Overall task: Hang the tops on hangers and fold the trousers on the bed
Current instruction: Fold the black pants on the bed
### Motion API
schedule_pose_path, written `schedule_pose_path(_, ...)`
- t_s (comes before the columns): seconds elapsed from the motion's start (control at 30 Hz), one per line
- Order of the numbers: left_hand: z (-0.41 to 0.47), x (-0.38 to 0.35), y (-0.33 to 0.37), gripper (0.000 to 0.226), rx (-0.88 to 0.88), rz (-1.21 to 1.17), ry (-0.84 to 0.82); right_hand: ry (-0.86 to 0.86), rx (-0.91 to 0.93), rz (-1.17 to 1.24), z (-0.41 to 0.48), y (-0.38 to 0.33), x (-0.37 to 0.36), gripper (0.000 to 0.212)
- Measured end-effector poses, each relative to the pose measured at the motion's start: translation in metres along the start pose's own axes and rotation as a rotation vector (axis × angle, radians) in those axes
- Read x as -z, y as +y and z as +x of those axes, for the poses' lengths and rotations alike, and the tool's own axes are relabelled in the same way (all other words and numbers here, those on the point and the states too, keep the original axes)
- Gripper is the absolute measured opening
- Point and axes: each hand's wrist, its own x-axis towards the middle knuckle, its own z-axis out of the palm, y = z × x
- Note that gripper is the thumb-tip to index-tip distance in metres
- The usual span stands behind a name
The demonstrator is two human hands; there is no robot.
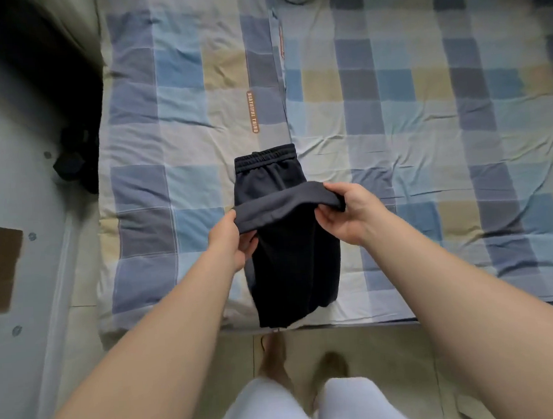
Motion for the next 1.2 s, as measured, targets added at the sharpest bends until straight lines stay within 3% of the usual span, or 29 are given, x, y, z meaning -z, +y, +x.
schedule_pose_path(0.13,0.064,-0.042,0.063,0.014,-0.08,0.024,-0.012,-0.01,-0.034,0.003,0.077,-0.034,-0.04,0.008)
schedule_pose_path(0.2,0.1,-0.062,0.087,0.024,-0.127,0.043,-0.061,-0.006,-0.04,0.002,0.123,-0.048,-0.054,0.007)
schedule_pose_path(0.3,0.149,-0.084,0.097,0.041,-0.191,0.229,-0.13,-0.022,-0.051,-0.054,0.193,-0.052,-0.061,0.025)
schedule_pose_path(0.4,0.188,-0.088,0.069,0.029,-0.29,0.502,-0.083,-0.02,-0.088,-0.178,0.248,-0.034,-0.047,0.042)
schedule_pose_path(0.57,0.229,-0.061,-0.004,0.031,-0.441,0.678,-0.01,-0.049,-0.101,-0.338,0.286,0.01,0.0,0.022)
schedule_pose_path(0.67,0.225,-0.041,-0.042,0.05,-0.467,0.826,0.058,0.018,-0.022,-0.565,0.286,0.032,0.032,0.011)
schedule_pose_path(0.77,0.221,-0.028,-0.066,0.075,-0.441,0.967,0.124,0.114,0.119,-0.778,0.287,0.046,0.058,0.027)
schedule_pose_path(0.93,0.244,-0.052,-0.049,0.094,-0.48,0.887,0.135,0.067,0.214,-0.936,0.307,0.041,0.067,0.04)
schedule_pose_path(1.0,0.259,-0.069,-0.036,0.088,-0.45,0.781,0.171,0.038,0.221,-0.957,0.32,0.037,0.064,0.047)
schedule_pose_path(1.07,0.272,-0.083,-0.023,0.062,-0.472,0.734,0.252,0.027,0.225,-0.956,0.332,0.035,0.061,0.051)
schedule_pose_path(1.13,0.279,-0.094,-0.01,0.031,-0.579,0.75,0.291,0.018,0.227,-0.945,0.34,0.036,0.058,0.052)
schedule_pose_path(1.2,0.28,-0.105,0.01,0.028,-0.707,0.768,0.34,-0.002,0.237,-0.942,0.345,0.037,0.056,0.052)
